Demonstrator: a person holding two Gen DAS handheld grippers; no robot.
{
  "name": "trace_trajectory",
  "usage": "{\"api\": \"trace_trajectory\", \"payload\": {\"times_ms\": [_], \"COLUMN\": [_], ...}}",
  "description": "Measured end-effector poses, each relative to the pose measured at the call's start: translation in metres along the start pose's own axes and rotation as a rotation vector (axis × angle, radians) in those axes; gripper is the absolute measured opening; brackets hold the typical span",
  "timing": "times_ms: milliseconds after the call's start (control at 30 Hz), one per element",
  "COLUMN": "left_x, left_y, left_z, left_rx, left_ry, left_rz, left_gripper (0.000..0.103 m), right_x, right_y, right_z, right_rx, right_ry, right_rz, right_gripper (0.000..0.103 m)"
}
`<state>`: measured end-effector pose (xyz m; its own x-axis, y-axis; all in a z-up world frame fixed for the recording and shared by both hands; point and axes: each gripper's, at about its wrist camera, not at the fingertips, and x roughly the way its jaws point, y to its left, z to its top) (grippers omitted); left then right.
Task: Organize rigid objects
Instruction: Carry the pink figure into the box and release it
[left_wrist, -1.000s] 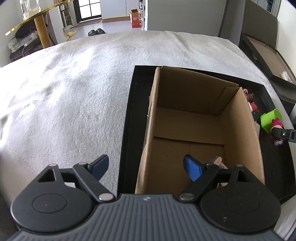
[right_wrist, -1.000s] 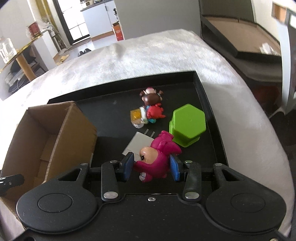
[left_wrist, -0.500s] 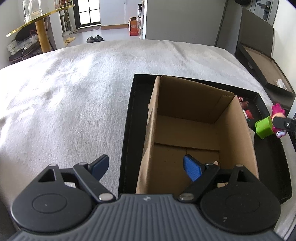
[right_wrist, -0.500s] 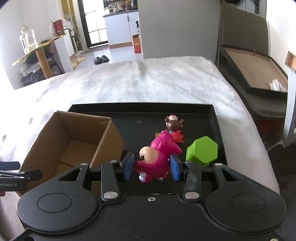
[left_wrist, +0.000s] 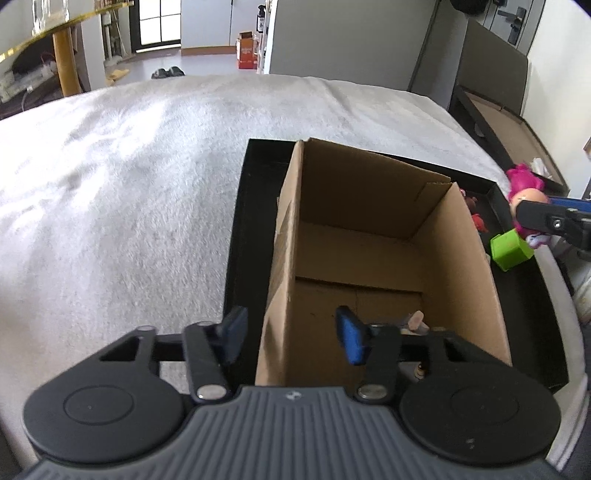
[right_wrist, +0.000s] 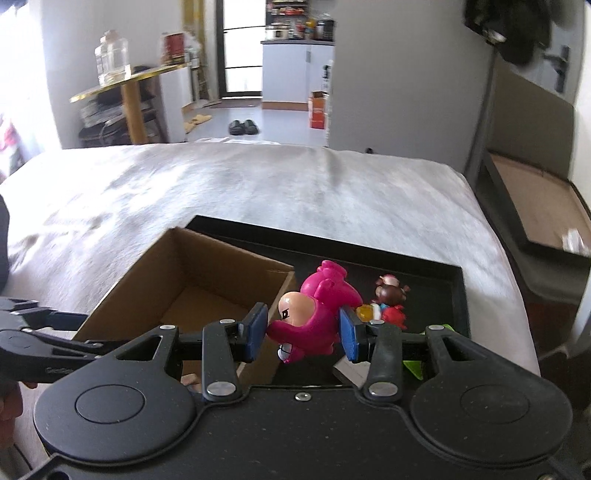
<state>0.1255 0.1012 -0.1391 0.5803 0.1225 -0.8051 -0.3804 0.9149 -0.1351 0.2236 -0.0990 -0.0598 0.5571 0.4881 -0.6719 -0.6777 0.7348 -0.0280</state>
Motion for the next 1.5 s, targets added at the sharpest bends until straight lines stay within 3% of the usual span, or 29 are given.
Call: {"api": "trace_trajectory", "payload": {"times_ms": [33, 100, 233, 533, 833, 1200, 1500], "left_x": [0.001, 0.003, -0.001, -0.004, -0.004, -0.006, -0.008], "left_y": [0.002, 0.005, 0.008, 0.005, 0.001, 0.0, 0.001], "left_z": [-0.001, -0.002, -0.001, -0.004, -0.005, -0.003, -0.002], "left_rx": [-0.009, -0.022, -0.028, -0.024, -0.016, -0.013, -0.01], "left_ry": [0.006, 0.014, 0.004, 0.025, 0.021, 0.009, -0.016], "left_rz": [-0.012, -0.018, -0.03, -0.085, -0.091, -0.085, -0.057], "left_gripper": [0.035, 0.029, 0.022, 0.022, 0.022, 0.022, 0.022], "right_x": [0.0, 0.001, 0.007, 0.017, 0.028, 0.031, 0.014], "right_y": [0.004, 0.012, 0.026, 0.061, 0.088, 0.089, 0.064], "right_z": [0.001, 0.002, 0.003, 0.003, 0.001, -0.001, -0.006], "right_rx": [-0.015, -0.038, -0.074, -0.199, -0.311, -0.296, -0.224], "right_ry": [-0.002, -0.004, 0.0, 0.012, 0.037, 0.056, 0.035], "right_rz": [0.005, 0.019, 0.044, 0.096, 0.142, 0.137, 0.101], "right_gripper": [0.041, 0.041, 0.041, 0.041, 0.042, 0.044, 0.044]}}
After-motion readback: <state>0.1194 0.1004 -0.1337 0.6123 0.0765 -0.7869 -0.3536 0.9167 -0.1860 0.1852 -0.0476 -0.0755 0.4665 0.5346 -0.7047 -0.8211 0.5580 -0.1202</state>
